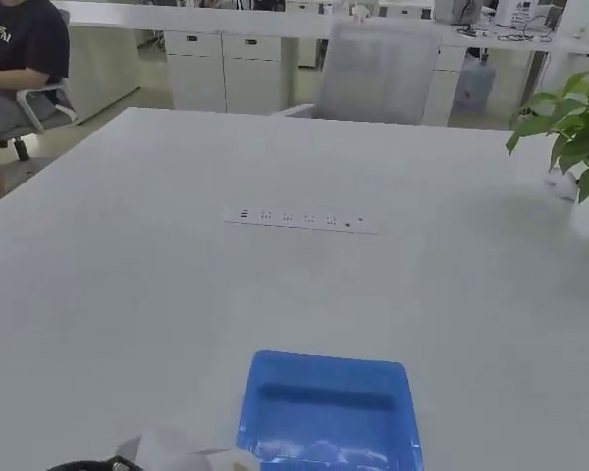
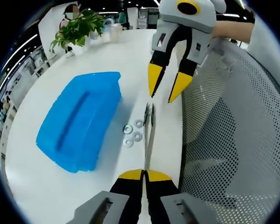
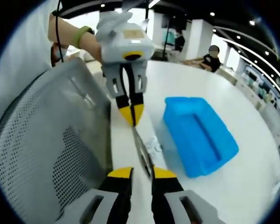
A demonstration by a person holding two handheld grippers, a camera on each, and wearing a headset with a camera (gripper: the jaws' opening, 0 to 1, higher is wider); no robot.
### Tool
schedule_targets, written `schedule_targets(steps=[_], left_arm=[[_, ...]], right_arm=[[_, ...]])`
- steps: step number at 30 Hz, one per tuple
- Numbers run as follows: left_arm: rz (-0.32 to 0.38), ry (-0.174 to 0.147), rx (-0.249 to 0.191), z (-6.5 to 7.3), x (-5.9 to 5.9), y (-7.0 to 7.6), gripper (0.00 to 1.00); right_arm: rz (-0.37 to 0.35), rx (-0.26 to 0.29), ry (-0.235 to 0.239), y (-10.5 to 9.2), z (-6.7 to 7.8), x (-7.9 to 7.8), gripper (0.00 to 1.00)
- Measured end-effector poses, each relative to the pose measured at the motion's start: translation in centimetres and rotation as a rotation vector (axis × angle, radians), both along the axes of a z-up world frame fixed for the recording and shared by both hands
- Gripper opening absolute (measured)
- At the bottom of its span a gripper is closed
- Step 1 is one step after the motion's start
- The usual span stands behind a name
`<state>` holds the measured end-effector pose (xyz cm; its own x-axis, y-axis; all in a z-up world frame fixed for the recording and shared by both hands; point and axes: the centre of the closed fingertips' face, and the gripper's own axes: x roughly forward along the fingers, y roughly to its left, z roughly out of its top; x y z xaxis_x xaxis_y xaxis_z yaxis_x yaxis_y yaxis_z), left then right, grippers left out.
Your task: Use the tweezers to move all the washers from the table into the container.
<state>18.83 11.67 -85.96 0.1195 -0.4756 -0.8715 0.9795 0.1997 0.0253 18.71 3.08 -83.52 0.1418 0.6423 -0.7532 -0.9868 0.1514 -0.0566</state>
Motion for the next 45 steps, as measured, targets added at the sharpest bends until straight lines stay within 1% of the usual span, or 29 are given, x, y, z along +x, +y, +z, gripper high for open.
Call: schedule_targets(steps=[2, 3, 4, 10, 15, 16, 18, 20, 21, 22, 24, 25, 26, 27, 28, 29, 31, 33, 35, 37, 39, 40, 42, 43, 45], left_arm=[[-0.026, -0.024, 0.014, 0.3, -0.2, 0.0, 0.00], [-0.032, -0.030, 0.020, 0.5, -0.2, -0.1, 0.00], [-0.045, -0.044, 0.022, 0.9, -0.3, -0.2, 0.00], [-0.039, -0.090, 0.016, 3.5, -0.3, -1.3, 0.00], [-0.036, -0.123, -0.005, 6.2, -0.6, -3.1, 0.00], [-0.035, -0.132, -0.008, 6.9, -0.6, -3.7, 0.00], [-0.035, -0.141, -0.014, 7.8, -0.7, -4.5, 0.00], [-0.035, -0.151, -0.019, 8.8, -0.9, -5.9, 0.00], [-0.033, -0.153, -0.022, 9.1, -1.0, -6.4, 0.00], [-0.029, -0.154, -0.027, 9.4, -1.2, -7.0, 0.00], [-0.015, -0.144, -0.056, 9.9, -1.6, -8.3, 0.00], [-0.002, -0.144, -0.072, 10.1, -1.7, -9.0, 0.00], [0.010, -0.141, -0.078, 10.2, -1.8, -9.4, 0.00], [0.028, -0.137, -0.092, 10.3, -1.9, -9.9, 0.00], [0.042, -0.123, -0.102, 10.3, -2.1, -10.2, 0.00], [0.046, -0.127, -0.104, 10.3, -2.1, -10.4, 0.00], [0.044, -0.135, -0.110, 10.4, -2.1, -10.7, 0.00], [0.043, -0.130, -0.120, 10.5, -1.8, -10.9, 0.00], [0.034, -0.127, -0.122, 10.7, -1.4, -10.8, 0.00], [0.002, -0.124, -0.129, 11.1, -1.2, -10.7, 0.00], [-0.024, -0.111, -0.146, 11.6, -1.0, -10.6, 0.00], [-0.041, -0.100, -0.155, 11.9, -1.1, -10.5, 0.00], [-0.064, -0.088, -0.173, 12.3, -1.1, -10.5, 0.00], [-0.082, -0.084, -0.187, 12.4, -1.1, -10.4, 0.00], [-0.100, -0.083, -0.191, 12.4, -0.9, -10.0, 0.00]], right_arm=[[0.002, 0.000, -0.001, -0.1, -0.1, 0.1, 0.12], [0.004, 0.000, 0.003, -0.1, -0.2, 0.1, 0.13], [0.005, 0.001, 0.002, -0.2, -0.2, 0.1, 0.13], [0.034, 0.002, -0.007, -0.4, -0.2, 0.3, 0.15], [0.073, 0.013, -0.026, -0.3, 0.1, 0.6, 0.17], [0.078, 0.020, -0.031, -0.3, 0.3, 0.7, 0.17], [0.086, 0.037, -0.037, -0.2, 0.7, 0.8, 0.17], [0.097, 0.053, -0.034, -0.2, 0.9, 0.7, 0.16], [0.102, 0.057, -0.033, -0.3, 0.9, 0.7, 0.16], [0.110, 0.058, -0.027, -0.3, 0.9, 0.6, 0.15], [0.132, 0.054, 0.001, -0.6, 0.5, 0.2, 0.12], [0.128, 0.059, 0.005, -0.7, 0.4, 0.2, 0.11], [0.117, 0.059, 0.014, -0.9, 0.3, 0.3, 0.11], [0.108, 0.058, 0.034, -1.2, 0.2, 0.3, 0.10], [0.102, 0.065, 0.033, -1.3, 0.3, 0.5, 0.08], [0.096, 0.069, 0.047, -1.5, 0.4, 0.4, 0.09], [0.102, 0.075, 0.046, -1.8, 0.4, 0.4, 0.08], [0.108, 0.079, 0.038, -1.9, 0.4, 0.3, 0.08], [0.098, 0.079, 0.040, -1.8, 0.5, 0.3, 0.07], [0.086, 0.091, 0.048, -1.4, 0.8, 0.2, 0.07], [0.078, 0.099, 0.046, -0.8, 1.3, 0.0, 0.06], [0.056, 0.103, 0.047, -0.6, 1.5, 0.0, 0.06], [0.027, 0.111, 0.046, -0.1, 1.9, 0.0, 0.06], [0.008, 0.123, 0.039, 0.3, 2.0, 0.0, 0.06], [-0.030, 0.116, 0.030, 0.8, 2.0, 0.1, 0.06]])
